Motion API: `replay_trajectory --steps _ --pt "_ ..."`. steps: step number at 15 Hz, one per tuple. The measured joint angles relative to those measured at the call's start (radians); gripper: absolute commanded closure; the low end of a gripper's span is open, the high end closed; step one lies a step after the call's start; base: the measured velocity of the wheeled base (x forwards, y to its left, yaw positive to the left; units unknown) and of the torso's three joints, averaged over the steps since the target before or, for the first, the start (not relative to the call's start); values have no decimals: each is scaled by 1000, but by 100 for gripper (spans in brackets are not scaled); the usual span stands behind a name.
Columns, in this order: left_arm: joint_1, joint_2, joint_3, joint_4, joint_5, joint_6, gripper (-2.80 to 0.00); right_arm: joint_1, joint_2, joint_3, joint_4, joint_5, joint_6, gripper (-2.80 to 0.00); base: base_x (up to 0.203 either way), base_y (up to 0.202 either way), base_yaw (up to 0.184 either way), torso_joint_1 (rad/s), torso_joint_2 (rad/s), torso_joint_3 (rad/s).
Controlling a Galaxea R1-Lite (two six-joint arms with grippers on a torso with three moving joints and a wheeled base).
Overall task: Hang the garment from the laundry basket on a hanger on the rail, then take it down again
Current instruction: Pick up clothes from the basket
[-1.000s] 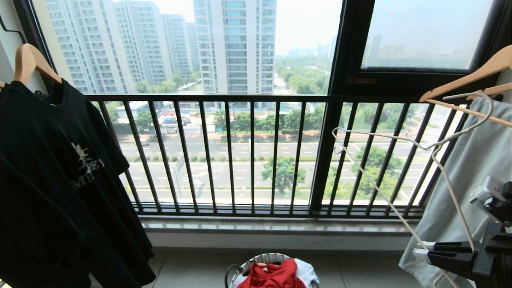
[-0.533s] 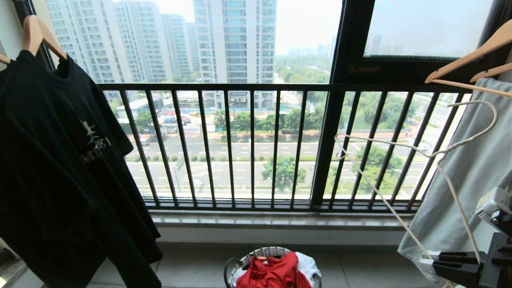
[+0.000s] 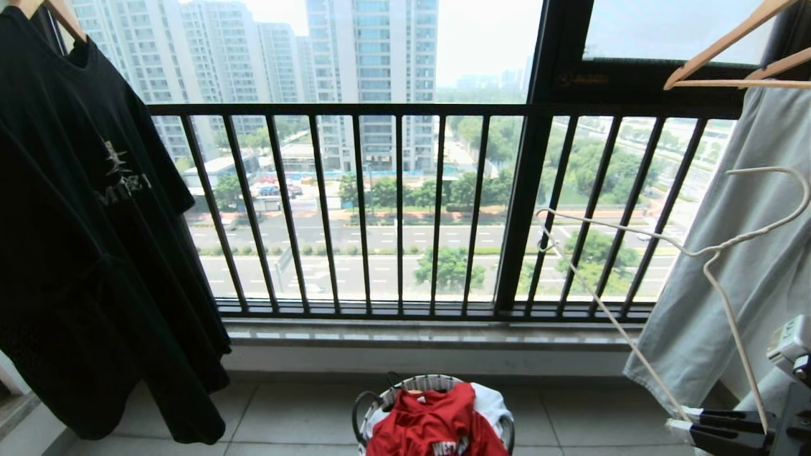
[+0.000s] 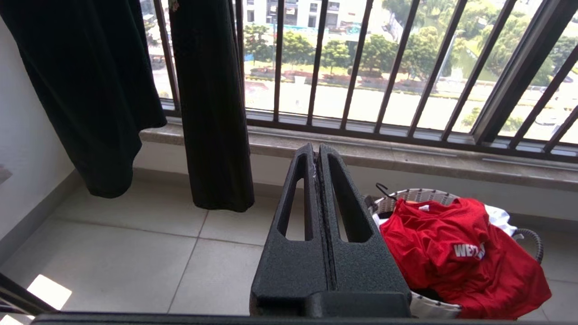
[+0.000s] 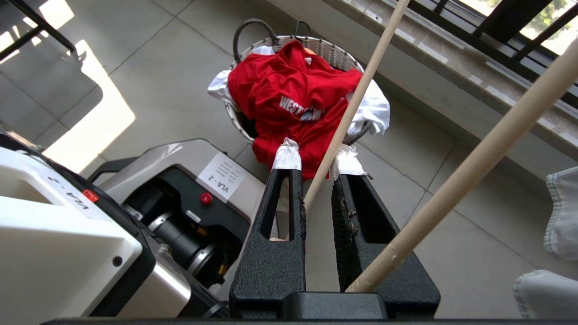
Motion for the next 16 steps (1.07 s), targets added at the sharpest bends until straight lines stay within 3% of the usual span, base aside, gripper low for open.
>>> replay_trajectory --steps 16 --pt "0 0 0 -5 0 0 0 0 -7 96 -72 7 3 0 0 0 0 -254 445 199"
